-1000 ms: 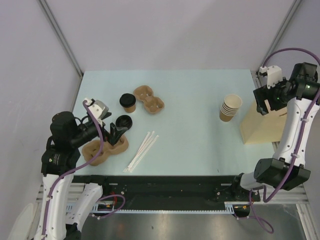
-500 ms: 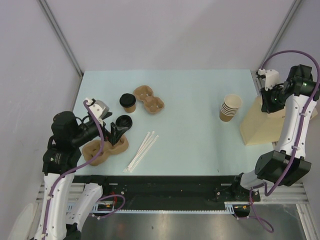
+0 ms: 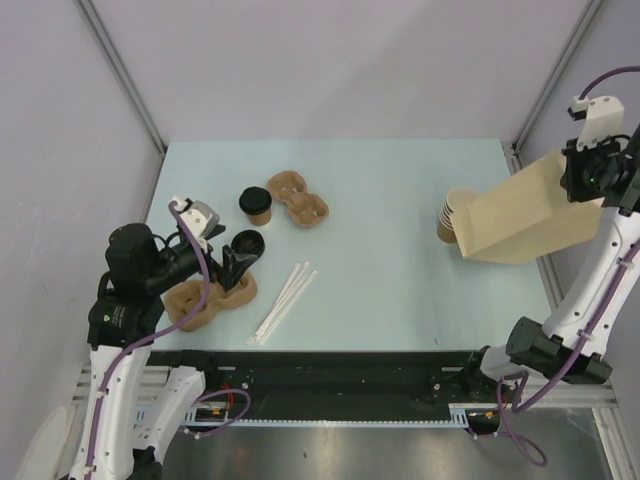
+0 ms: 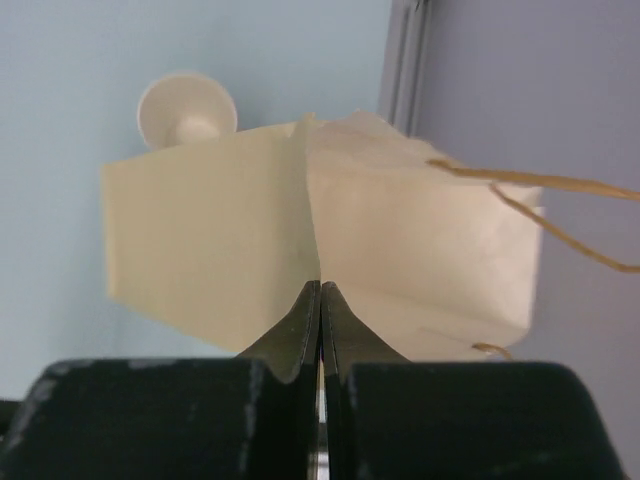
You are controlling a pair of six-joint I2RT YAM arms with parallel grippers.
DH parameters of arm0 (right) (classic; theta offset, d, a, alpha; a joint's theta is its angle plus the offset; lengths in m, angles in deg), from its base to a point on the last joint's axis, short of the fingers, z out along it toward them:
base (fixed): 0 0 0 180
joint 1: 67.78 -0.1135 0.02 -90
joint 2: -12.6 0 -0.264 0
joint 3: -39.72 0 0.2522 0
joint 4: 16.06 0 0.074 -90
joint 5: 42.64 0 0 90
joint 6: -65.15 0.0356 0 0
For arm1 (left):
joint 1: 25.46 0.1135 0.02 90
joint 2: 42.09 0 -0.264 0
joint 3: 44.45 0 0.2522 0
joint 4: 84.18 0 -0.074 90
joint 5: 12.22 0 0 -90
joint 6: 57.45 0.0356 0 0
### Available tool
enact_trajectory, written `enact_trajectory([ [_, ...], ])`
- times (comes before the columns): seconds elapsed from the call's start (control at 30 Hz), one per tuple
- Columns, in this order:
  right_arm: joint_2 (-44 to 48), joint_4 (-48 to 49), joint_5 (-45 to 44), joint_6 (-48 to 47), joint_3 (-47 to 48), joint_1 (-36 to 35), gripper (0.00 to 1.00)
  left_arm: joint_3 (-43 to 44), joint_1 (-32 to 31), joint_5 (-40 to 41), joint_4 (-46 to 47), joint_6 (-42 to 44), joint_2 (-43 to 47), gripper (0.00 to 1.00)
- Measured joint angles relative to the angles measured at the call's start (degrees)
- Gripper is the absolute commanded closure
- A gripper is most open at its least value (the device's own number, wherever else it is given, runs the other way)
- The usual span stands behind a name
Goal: Pack the takeout coffee
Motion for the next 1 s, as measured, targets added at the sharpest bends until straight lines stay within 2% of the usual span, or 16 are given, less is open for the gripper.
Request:
enact_trajectory([
  [0.17, 3.78, 1.81, 1.55, 2.51, 9.33, -1.11, 1.00, -0.04, 0.00, 0.00, 0.02, 0.00, -0.02, 0.01],
  [0.5, 13.51, 11.45, 4.87, 5.62, 11.21, -5.40, 1.00, -0.07, 0.00, 0.02, 1.03, -0.44, -1.09, 0.00],
  [0.83, 8.81, 25.09, 17.81, 15.65, 13.14, -7.91, 1.00, -0.31, 0.00, 0.52, 1.66, -1.49, -1.60, 0.00],
  [1.0, 5.11, 27.28, 19.63, 16.39, 12.79, -18.97, 1.00, -0.31, 0.00, 1.07, 1.70, -2.08, -2.27, 0.00],
])
